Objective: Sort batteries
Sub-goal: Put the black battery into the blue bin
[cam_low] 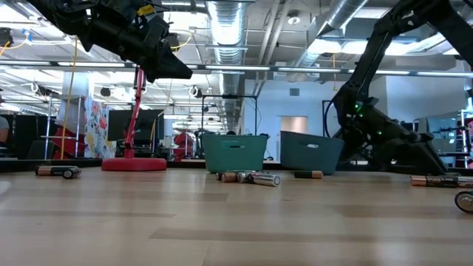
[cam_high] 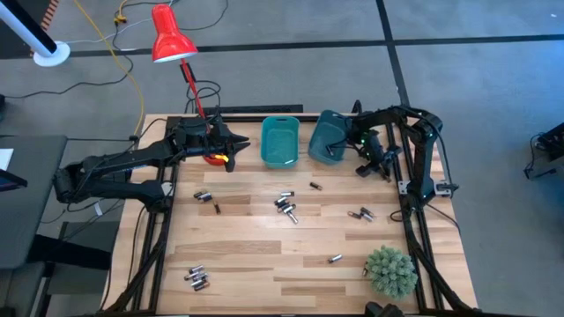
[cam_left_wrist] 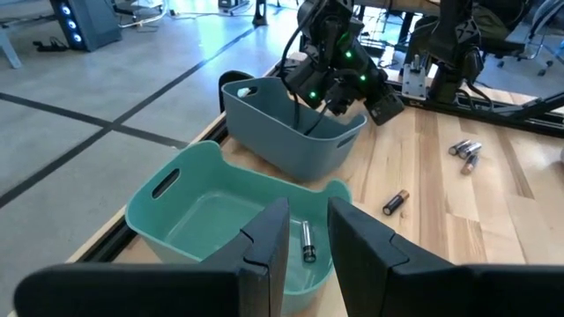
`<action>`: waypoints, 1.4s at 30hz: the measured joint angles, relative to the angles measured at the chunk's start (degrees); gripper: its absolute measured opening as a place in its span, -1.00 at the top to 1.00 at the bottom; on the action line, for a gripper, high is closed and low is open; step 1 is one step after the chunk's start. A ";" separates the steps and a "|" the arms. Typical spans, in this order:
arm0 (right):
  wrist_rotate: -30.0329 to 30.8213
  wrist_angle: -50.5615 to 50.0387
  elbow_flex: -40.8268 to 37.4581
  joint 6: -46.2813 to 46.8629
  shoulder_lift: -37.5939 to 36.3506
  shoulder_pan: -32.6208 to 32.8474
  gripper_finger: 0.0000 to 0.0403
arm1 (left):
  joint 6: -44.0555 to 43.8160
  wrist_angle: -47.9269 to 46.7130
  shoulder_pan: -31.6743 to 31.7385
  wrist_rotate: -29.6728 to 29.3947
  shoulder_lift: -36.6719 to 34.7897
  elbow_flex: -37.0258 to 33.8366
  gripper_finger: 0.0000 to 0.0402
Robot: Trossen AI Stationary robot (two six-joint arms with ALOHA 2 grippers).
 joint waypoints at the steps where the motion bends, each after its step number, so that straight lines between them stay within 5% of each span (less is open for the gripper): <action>1: 0.24 -0.40 -0.02 0.00 0.02 0.02 0.76 | 0.00 0.00 0.00 -0.01 0.00 0.00 0.61; 10: 0.70 -3.88 -0.11 0.10 -5.70 1.60 0.82 | 0.00 0.26 0.00 -0.10 0.00 0.00 0.61; 23: 0.37 -7.83 1.78 12.03 -28.34 7.55 0.82 | 3.15 2.71 -0.02 -3.18 0.00 0.02 0.61; 30: 0.33 9.02 8.02 23.12 -37.67 10.02 0.82 | 5.27 2.89 0.02 -7.69 0.00 0.02 0.61; 36: -0.22 29.54 13.28 26.15 -35.73 13.79 0.85 | 6.81 3.62 0.02 -9.04 0.00 0.02 0.61; 42: -0.28 32.62 19.02 22.61 -24.36 16.26 0.86 | 4.14 3.63 1.22 -11.54 0.00 0.02 0.61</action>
